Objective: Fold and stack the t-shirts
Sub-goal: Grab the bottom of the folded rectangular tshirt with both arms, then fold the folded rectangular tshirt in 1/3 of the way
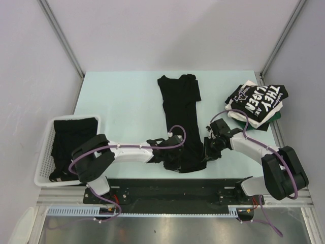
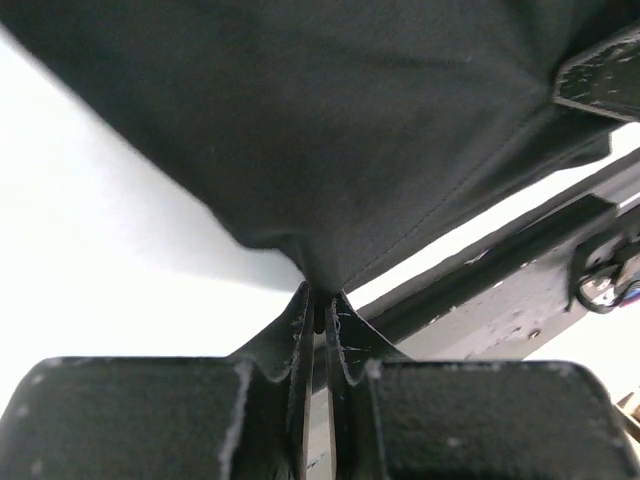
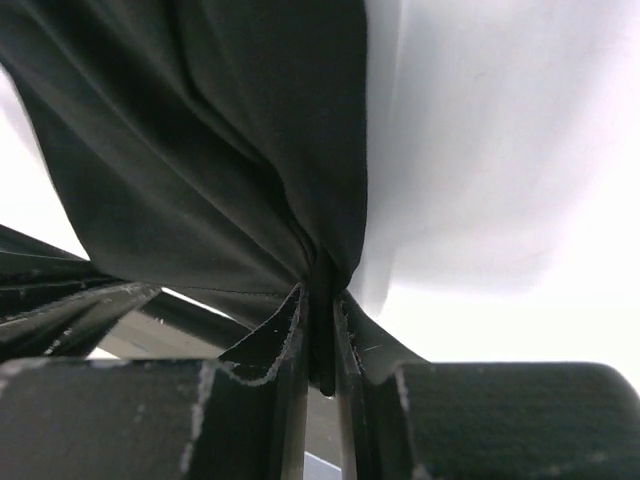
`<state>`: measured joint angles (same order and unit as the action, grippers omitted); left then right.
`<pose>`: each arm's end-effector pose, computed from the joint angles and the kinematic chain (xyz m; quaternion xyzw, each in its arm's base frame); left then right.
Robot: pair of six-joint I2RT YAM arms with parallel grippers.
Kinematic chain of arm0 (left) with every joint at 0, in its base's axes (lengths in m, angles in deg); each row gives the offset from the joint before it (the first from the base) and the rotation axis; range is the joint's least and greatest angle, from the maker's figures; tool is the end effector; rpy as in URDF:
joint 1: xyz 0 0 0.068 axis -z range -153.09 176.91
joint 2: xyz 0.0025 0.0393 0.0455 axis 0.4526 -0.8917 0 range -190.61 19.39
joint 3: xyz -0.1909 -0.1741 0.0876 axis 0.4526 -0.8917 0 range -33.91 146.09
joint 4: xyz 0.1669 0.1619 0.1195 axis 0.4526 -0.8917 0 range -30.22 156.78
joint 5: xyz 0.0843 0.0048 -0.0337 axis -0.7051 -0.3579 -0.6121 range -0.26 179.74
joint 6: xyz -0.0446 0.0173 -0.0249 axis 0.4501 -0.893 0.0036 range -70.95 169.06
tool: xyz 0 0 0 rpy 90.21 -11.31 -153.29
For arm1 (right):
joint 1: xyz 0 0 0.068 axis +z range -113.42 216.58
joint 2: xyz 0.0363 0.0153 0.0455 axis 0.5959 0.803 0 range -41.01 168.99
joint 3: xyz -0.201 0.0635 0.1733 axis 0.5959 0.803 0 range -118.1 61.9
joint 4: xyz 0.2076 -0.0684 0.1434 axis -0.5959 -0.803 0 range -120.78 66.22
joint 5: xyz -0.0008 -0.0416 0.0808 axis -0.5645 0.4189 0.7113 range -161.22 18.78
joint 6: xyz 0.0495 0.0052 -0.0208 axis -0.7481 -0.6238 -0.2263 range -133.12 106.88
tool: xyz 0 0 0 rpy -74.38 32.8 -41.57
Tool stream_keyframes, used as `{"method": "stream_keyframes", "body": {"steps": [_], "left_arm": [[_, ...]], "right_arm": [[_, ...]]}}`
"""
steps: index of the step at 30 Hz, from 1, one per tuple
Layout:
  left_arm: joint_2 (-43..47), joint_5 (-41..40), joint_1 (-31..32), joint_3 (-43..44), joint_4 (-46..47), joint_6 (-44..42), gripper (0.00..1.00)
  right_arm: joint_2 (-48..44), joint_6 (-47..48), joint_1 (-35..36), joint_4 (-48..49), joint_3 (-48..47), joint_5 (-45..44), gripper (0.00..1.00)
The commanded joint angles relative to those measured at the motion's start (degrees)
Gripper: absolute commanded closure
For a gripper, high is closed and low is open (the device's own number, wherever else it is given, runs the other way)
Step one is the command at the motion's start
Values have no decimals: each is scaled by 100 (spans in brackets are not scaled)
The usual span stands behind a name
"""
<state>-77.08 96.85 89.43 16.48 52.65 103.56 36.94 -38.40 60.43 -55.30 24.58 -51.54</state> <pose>0.1425 -0.2834 0.1461 0.0833 0.9611 -0.2501 0.0829 0.1989 0.1011 0.1555 -0.0143 0.9736 0.2170 0.0687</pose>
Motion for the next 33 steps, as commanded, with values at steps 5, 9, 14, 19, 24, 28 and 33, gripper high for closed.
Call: {"method": "stream_keyframes", "body": {"steps": [5, 9, 14, 19, 24, 28, 33], "left_arm": [[935, -483, -126, 252, -977, -440, 92], [1235, -580, -266, 340, -1267, -607, 92], [1542, -589, -530, 480, -1557, -792, 92], [1631, -588, -978, 726, -1672, -1160, 92], [1464, -606, -1497, 1148, -1821, -1731, 92], [1166, -545, -1813, 1665, -1962, -2136, 92], [770, -369, -2156, 2062, -1962, -2497, 94]], "right_arm": [[-237, 14, 119, -556, -583, -35, 83], [-263, -109, 216, -653, -811, 18, 84], [-184, -232, 339, -741, -1198, -8, 84], [53, -127, 357, -758, -1838, -192, 85], [535, 303, 313, -732, -2472, -518, 85], [861, 418, 146, -706, -2903, -553, 86], [1213, 532, -12, -670, -3386, -527, 86]]}}
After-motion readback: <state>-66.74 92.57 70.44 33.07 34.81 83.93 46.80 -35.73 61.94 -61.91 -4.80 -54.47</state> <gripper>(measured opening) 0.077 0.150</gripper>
